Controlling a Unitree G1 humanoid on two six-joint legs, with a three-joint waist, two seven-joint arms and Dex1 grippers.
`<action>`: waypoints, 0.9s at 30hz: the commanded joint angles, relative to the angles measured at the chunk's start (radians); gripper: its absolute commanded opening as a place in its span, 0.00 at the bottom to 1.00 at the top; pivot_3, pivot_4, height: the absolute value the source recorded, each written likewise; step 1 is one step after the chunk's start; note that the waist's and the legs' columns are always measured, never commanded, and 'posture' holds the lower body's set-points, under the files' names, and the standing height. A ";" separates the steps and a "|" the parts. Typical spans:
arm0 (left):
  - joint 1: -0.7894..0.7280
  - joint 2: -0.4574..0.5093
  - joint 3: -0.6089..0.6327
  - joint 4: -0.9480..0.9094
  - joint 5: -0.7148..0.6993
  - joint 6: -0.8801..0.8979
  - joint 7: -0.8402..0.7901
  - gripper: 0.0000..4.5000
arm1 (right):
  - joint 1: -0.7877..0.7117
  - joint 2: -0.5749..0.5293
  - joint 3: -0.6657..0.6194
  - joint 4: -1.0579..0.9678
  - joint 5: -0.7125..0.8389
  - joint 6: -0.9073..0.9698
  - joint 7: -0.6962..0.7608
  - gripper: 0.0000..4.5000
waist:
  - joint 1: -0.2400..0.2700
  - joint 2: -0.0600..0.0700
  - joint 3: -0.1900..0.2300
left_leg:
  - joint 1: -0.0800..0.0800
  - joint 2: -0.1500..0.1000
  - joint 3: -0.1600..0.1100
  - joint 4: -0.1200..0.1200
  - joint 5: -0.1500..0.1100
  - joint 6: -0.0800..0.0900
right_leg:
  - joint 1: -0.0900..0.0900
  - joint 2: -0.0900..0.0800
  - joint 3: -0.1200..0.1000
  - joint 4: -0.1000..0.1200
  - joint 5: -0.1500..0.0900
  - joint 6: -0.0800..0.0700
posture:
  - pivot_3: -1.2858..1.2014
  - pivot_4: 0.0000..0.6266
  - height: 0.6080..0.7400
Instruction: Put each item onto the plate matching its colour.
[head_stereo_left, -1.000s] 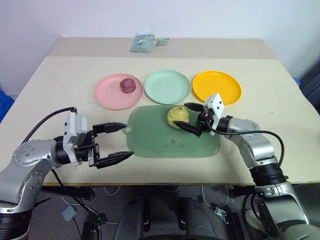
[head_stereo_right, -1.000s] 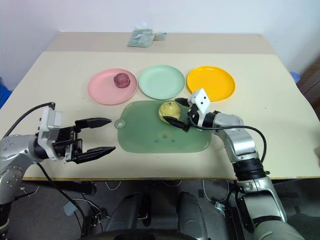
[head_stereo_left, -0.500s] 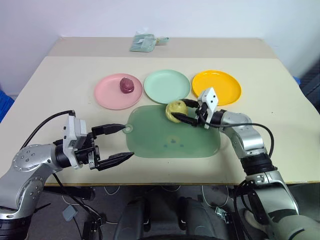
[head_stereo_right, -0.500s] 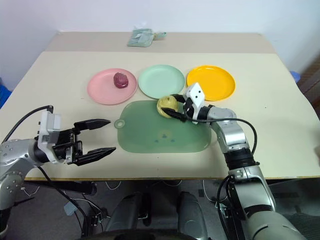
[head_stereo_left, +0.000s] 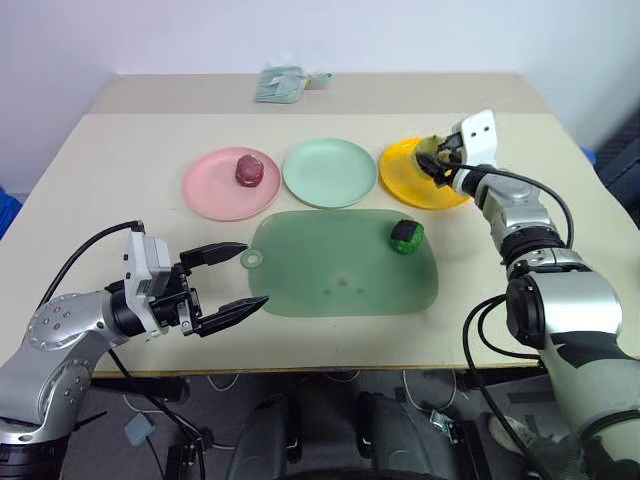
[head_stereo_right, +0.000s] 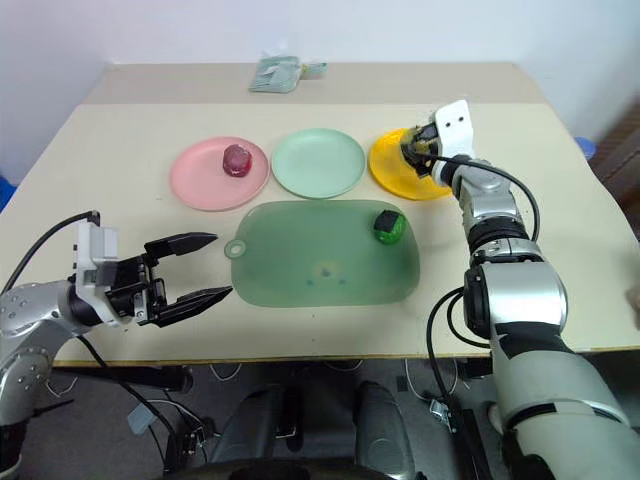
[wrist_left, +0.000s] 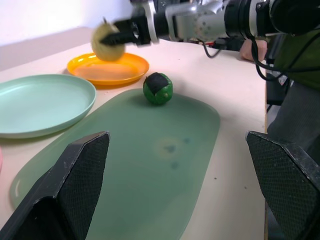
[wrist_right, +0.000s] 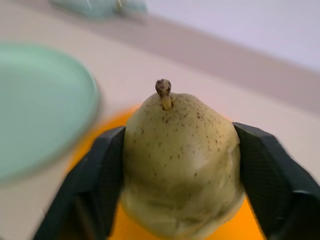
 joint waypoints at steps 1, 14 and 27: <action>0.011 -0.005 0.007 -0.051 -0.004 -0.019 0.015 1.00 | -0.029 0.012 -0.031 -0.004 -0.010 0.017 -0.009 0.99 | -0.003 0.000 0.000 | 0.000 0.000 0.000 0.000 0.000 0.000 | 0.000 0.000 0.000 0.000 0.000 0.000 | 0.52 0.24 1.00; -0.045 -0.011 -0.047 -0.065 -0.013 0.009 0.071 1.00 | 0.016 -0.084 -0.178 -0.226 0.147 0.051 0.313 0.99 | 0.002 0.002 0.001 | 0.000 0.000 0.000 0.001 0.000 0.000 | 0.001 0.001 0.000 0.000 0.002 0.003 | 0.52 0.24 1.00; -0.179 -0.011 -0.122 0.061 0.006 -0.005 -0.015 1.00 | 0.726 -0.142 -0.185 -1.256 0.413 0.657 0.384 0.99 | 0.026 0.003 0.001 | 0.002 0.001 -0.002 0.004 -0.002 0.004 | 0.000 0.000 -0.001 0.009 0.000 0.001 | 0.52 0.24 1.00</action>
